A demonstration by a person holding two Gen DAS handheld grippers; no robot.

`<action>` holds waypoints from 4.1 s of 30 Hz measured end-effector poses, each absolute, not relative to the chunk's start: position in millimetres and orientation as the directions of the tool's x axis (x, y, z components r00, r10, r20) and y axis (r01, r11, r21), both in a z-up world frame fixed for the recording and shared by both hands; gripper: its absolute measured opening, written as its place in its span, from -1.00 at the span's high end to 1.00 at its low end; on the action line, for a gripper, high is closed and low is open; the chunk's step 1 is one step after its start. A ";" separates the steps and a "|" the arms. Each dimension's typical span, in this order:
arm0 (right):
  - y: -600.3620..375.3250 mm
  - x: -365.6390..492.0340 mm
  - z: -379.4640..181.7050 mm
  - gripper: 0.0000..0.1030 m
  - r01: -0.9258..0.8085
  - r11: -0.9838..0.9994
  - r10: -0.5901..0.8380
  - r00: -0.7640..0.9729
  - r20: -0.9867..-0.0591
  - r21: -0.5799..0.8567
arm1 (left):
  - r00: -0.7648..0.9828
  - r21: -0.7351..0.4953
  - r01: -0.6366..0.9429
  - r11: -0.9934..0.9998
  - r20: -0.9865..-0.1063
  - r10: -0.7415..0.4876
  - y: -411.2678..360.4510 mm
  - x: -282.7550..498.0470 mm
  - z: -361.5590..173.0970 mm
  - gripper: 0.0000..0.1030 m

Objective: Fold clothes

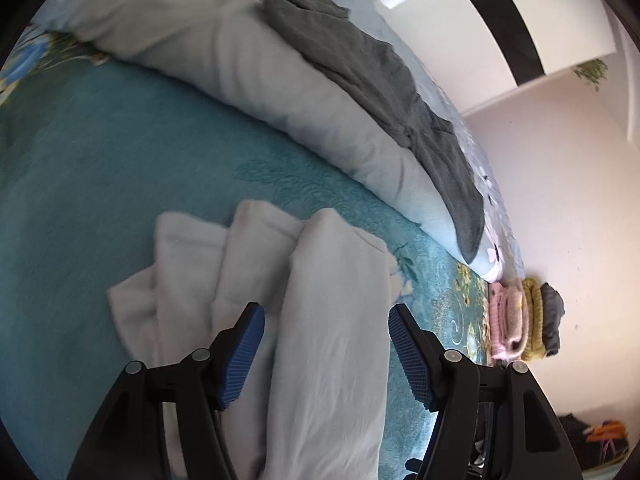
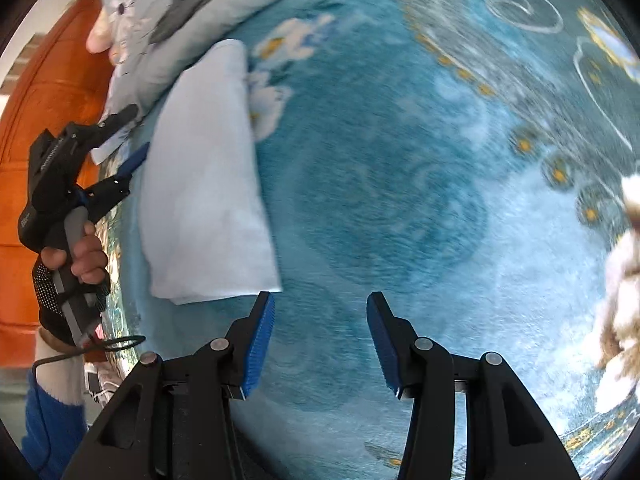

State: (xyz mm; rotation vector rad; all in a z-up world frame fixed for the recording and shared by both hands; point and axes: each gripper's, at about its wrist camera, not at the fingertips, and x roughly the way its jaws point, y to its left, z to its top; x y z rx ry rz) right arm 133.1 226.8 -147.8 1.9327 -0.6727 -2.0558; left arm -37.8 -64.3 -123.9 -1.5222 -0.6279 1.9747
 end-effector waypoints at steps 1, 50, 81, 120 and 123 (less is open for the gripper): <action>226.8 132.1 -150.0 0.05 -0.143 -0.864 -0.474 -0.093 -0.875 0.483 | -0.190 -0.664 -0.154 -0.732 -0.707 0.681 -61.8 -39.9 -126.8 -0.30; 214.9 112.8 -167.5 -0.12 -0.137 -0.829 -0.533 -0.098 -0.841 0.541 | -0.241 -0.651 -0.134 -0.747 -0.710 0.662 -73.2 -3.6 -133.6 0.90; 174.3 89.0 -163.7 -0.20 -0.156 -0.706 -0.670 -0.170 -0.723 0.691 | -0.010 -0.671 -0.164 -0.723 -0.732 0.682 -95.4 54.3 -148.4 0.07; 245.6 34.4 -115.3 0.90 -0.085 -0.845 -0.499 -0.234 -0.835 0.528 | -0.168 -0.706 0.120 -0.698 -0.707 0.687 -219.9 119.9 -144.6 0.35; 270.4 -0.6 -93.0 1.00 -0.059 -0.916 -0.368 -0.273 -0.889 0.398 | -0.165 -0.713 0.094 -0.695 -0.700 0.695 -207.8 107.0 -139.8 0.30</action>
